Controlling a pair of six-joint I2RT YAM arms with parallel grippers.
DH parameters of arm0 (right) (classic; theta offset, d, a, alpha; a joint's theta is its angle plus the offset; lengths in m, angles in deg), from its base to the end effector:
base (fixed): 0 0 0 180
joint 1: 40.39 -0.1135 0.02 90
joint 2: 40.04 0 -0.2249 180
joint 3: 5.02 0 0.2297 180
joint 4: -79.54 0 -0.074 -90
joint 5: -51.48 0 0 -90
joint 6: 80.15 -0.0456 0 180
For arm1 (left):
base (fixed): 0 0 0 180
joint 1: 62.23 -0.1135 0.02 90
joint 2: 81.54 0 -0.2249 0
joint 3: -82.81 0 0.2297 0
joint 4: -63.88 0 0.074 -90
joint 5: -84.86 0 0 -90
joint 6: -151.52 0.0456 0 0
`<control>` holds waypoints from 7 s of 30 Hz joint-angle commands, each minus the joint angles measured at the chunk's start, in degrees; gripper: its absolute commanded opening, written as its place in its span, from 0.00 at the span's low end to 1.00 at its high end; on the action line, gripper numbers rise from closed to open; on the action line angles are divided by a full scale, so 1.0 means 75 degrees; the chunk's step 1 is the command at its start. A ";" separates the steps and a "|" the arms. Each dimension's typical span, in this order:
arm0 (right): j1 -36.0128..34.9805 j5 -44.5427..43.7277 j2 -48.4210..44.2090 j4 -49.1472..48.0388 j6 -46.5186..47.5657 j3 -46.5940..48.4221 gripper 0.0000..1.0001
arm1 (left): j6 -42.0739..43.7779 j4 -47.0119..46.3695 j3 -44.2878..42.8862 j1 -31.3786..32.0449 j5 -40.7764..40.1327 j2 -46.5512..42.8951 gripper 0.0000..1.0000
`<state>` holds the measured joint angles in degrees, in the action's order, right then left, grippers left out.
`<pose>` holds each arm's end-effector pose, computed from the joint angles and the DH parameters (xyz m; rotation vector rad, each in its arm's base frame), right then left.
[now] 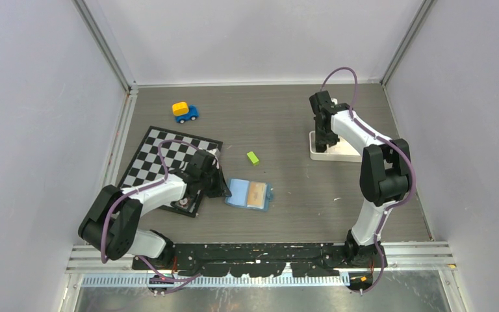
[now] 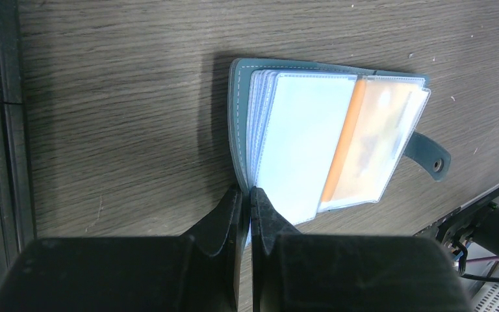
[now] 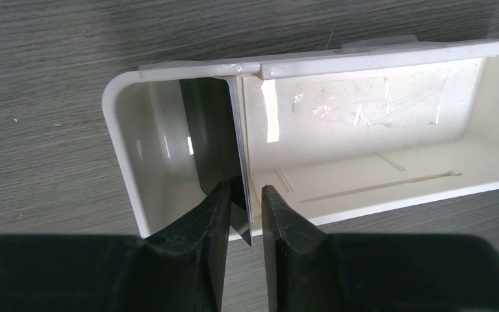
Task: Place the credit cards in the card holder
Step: Pick up the credit card from the storage box, then insert the credit card into the card holder.
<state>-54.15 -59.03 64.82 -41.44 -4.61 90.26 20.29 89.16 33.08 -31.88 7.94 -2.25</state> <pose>0.3406 0.0670 0.1840 0.1078 2.6738 -0.3461 0.2072 -0.1333 0.1244 -0.1570 2.6736 -0.7448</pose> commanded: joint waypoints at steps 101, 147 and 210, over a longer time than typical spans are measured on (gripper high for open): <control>-0.3948 0.4964 -0.2801 -0.7628 -0.6579 -0.6666 0.01 | -0.0080 -0.0397 0.0336 -0.0050 0.0006 -0.0129 0.04; -0.3987 0.4861 -0.1000 -0.8779 -0.6580 -0.6232 0.00 | -0.0057 -0.0399 0.0357 -0.0050 0.0107 -0.0165 0.03; -0.5360 0.2128 -0.1788 -0.3493 -0.4331 -0.3287 0.61 | 0.0066 -0.0573 0.0608 -0.0094 0.0236 -0.1064 0.00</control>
<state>-94.17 -35.75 57.56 -75.10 -40.28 64.38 19.96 85.07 37.32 -32.56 9.63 -7.39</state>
